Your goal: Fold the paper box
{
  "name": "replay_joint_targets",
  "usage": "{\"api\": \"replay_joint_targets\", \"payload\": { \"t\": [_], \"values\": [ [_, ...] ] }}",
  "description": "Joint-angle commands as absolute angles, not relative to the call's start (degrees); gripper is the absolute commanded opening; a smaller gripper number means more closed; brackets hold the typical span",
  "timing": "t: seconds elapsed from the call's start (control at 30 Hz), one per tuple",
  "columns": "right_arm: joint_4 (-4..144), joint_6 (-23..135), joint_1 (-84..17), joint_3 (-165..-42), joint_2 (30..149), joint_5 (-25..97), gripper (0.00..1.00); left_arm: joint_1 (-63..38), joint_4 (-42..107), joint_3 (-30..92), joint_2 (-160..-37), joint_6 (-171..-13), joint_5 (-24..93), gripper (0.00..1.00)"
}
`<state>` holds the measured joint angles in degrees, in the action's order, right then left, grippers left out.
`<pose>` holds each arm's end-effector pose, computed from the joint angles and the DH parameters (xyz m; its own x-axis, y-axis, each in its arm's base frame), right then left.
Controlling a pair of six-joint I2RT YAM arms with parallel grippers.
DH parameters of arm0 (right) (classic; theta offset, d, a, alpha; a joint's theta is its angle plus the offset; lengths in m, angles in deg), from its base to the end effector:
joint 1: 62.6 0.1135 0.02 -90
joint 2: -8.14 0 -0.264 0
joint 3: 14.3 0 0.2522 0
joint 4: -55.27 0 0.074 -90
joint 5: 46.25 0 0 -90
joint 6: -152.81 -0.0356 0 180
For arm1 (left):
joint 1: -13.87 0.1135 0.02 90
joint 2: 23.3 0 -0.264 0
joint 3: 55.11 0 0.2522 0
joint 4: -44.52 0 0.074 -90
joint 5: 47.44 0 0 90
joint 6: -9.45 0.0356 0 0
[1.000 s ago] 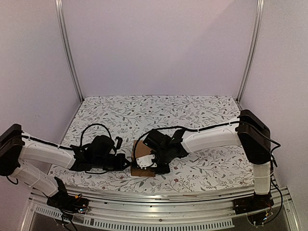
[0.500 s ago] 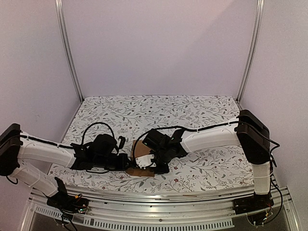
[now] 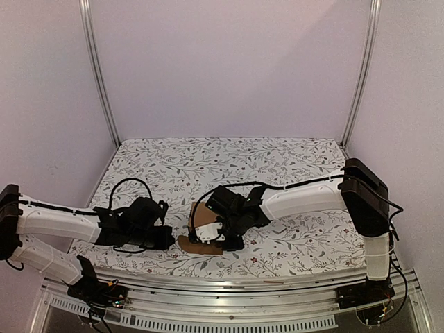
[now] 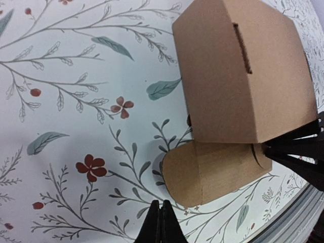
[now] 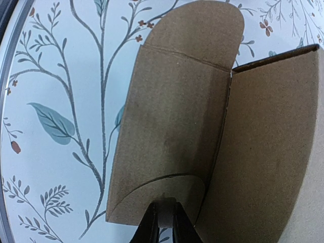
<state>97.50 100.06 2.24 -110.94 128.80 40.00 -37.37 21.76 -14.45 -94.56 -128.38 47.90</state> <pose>0.1803 0.3894 0.1377 0.2437 -0.9018 -0.3568 -0.9634 -0.1828 -0.1961 0.1388 -0.1676 0.1473 -0.8869 -0.0740 -0.4560 0.1256 0.9113 -0.3922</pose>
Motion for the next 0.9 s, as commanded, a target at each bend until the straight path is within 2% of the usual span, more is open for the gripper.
{"api": "replay_joint_targets", "payload": {
  "t": [0.0, 0.23, 0.87],
  "values": [
    [105.33, 99.19, 2.97, -106.64, 136.11, 39.53, 0.1, -36.76, 23.43, -15.06, -97.5, -128.2, 47.4, 0.0],
    [105.42, 99.15, 3.05, -106.73, 136.27, 39.62, 0.1, -36.76, 28.58, -14.12, -103.1, -127.63, 44.54, 0.0],
    [105.54, 99.11, 2.98, -106.81, 136.63, 39.44, 0.1, -39.35, 29.01, -8.69, -104.45, -126.75, 43.54, 0.0]
  ]
}}
